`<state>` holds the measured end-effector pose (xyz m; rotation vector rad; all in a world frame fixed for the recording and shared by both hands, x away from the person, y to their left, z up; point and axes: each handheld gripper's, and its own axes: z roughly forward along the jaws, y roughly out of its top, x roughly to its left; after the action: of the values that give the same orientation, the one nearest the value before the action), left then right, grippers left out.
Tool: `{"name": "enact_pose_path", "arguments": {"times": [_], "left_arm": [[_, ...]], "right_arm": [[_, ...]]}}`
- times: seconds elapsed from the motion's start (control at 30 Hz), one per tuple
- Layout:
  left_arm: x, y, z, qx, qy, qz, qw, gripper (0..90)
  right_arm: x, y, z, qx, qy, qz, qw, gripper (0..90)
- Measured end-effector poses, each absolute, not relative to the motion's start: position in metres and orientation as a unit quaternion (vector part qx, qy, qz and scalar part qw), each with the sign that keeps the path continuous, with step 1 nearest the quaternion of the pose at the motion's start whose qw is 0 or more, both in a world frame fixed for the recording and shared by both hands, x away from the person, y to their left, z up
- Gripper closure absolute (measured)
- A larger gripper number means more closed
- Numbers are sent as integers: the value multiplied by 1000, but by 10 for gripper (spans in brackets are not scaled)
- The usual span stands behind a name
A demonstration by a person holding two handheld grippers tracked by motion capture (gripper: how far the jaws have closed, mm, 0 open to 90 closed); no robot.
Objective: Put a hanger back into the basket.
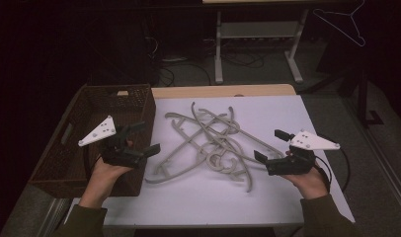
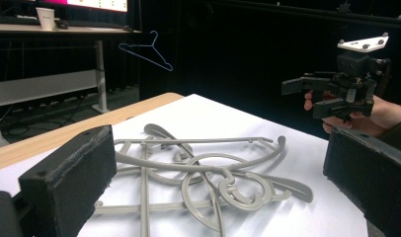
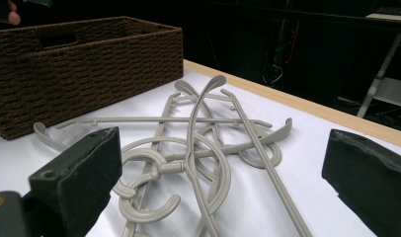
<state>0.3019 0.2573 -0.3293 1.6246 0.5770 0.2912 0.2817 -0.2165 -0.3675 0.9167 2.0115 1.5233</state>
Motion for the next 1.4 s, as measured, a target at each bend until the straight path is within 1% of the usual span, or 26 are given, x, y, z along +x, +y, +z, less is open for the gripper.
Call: {"name": "enact_pose_path", "arguments": {"times": [0.13, 0.47, 0.63, 0.7, 0.73, 0.8, 0.93, 1.2, 1.4], "left_arm": [[301, 253, -328, 717, 251, 126, 638, 0], [297, 227, -327, 740, 230, 110, 623, 0], [295, 217, -331, 746, 224, 102, 619, 0], [294, 214, -333, 748, 223, 98, 617, 0], [294, 212, -334, 750, 222, 96, 616, 0], [293, 209, -336, 753, 220, 93, 613, 0], [293, 203, -342, 758, 220, 85, 608, 0], [292, 199, -350, 763, 222, 77, 603, 0], [292, 198, -352, 765, 223, 75, 600, 0]], "right_arm": [[281, -218, -368, 329, 731, 553, 227, 15], [283, -219, -368, 331, 745, 540, 209, 22], [290, -219, -368, 324, 763, 525, 191, 86], [294, -218, -369, 321, 771, 521, 177, 127], [296, -217, -369, 321, 775, 518, 166, 131], [302, -214, -370, 320, 782, 511, 159, 140], [314, -207, -374, 321, 789, 505, 140, 185], [340, -184, -387, 315, 804, 495, 97, 369], [360, -157, -397, 319, 817, 475, 74, 459]]}}
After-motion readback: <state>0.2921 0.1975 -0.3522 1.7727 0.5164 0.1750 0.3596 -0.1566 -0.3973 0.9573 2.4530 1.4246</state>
